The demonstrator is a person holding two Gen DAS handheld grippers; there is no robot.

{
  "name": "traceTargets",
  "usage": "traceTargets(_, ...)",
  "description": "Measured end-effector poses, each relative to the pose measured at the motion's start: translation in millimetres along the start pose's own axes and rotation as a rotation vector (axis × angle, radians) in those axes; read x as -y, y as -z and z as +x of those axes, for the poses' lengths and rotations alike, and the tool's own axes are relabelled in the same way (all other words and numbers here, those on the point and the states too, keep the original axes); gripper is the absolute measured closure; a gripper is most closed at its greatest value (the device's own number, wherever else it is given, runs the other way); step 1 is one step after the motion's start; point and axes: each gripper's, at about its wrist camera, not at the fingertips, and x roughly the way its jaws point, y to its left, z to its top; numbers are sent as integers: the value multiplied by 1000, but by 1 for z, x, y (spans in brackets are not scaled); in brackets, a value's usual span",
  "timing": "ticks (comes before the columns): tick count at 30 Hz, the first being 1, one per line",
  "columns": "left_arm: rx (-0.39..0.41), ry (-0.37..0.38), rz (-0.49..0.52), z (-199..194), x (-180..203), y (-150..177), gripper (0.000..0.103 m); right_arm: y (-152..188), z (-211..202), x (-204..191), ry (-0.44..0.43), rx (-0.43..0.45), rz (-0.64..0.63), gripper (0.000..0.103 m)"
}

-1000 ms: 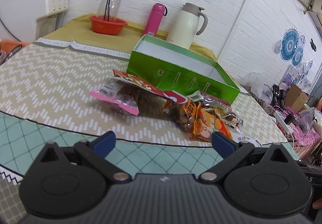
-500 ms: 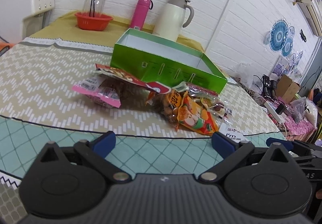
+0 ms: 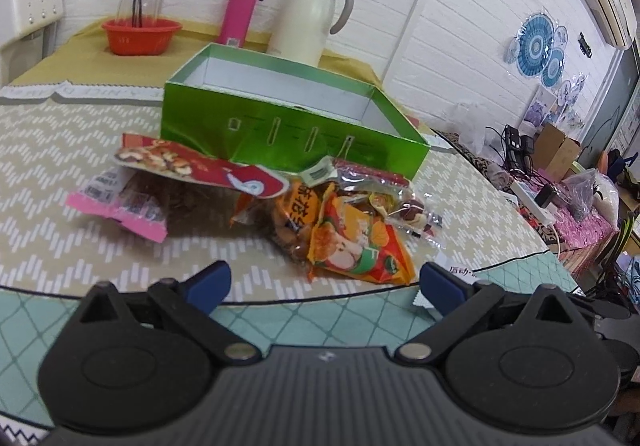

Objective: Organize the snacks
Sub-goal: 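Grasp the white 'I'm' bag with the right gripper, then grasp the orange nut bag with the left gripper while the right holds the white bag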

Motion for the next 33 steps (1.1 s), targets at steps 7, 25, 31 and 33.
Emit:
traceTargets(7, -78, 30, -29, 37, 17, -8, 21, 11, -13, 8, 21, 12, 44, 0)
traceTargets(25, -83, -16, -66, 44, 15, -5, 71, 15, -14, 10, 15, 29, 57, 0)
traceTargets(31, -110, 31, -54, 4, 4, 19, 62, 15, -11, 8, 12, 21, 53, 0)
traceTargets(33, -110, 42, -68, -4, 3, 22, 61, 15, -9, 4, 17, 20, 40, 0)
